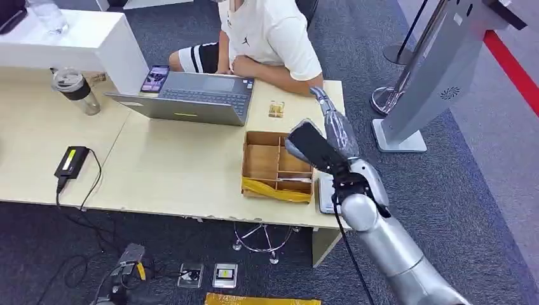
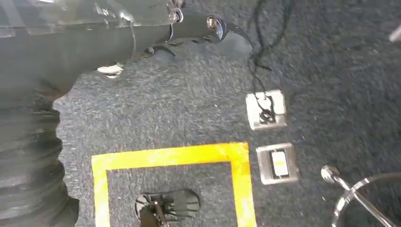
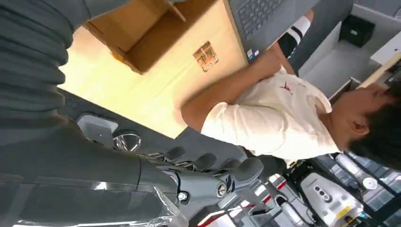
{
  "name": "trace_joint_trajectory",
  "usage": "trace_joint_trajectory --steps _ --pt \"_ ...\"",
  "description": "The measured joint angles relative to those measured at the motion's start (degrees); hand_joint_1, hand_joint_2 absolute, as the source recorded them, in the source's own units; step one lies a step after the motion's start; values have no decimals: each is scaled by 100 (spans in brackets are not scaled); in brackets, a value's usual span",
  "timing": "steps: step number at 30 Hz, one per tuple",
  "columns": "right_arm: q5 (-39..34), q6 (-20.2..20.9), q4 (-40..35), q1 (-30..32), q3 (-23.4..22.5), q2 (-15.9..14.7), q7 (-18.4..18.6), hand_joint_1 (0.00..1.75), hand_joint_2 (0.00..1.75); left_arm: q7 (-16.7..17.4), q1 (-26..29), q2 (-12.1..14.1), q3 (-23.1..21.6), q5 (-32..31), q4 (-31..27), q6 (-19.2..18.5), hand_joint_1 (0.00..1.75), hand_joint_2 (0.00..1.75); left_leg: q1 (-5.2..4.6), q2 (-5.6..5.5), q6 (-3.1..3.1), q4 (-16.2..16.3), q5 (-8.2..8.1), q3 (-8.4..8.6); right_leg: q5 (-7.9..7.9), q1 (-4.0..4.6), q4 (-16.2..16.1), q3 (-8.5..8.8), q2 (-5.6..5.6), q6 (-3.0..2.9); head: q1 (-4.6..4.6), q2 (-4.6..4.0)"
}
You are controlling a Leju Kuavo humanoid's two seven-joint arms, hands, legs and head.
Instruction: Pass the card to the sensor for recognition and then transmit it.
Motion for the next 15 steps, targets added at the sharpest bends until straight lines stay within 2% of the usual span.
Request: trace_joint_trajectory --steps 3,7,12,13,15 --pt "185 151 -648 347 -39 -140 28 0 175 -2 95 70 22 -13 15 2 0 175 0 4 0 0 0 1 0 0 -1 1 2 0 2 0" --pt "746 107 -1134 768 -13 -245 20 0 175 -20 192 101 33 -39 33 -18 0 175 0 4 0 -1 0 1 0 0 -1 3 1 0 2 0" --pt "821 77 -1175 818 -7 -254 5 0 175 -22 202 103 33 -44 35 -17 0 175 0 4 0 -1 0 0 0 0 -1 3 1 0 4 0" --pt "1570 -288 -1240 1042 63 -300 -79 0 175 -68 256 105 51 -92 59 22 0 175 0 5 0 -2 0 0 1 0 0 3 1 0 2 0" --pt "1696 -303 -1203 1067 96 -297 -112 0 175 -72 264 105 59 -151 68 50 0 175 0 4 0 -2 0 -1 1 0 0 3 1 0 2 0"
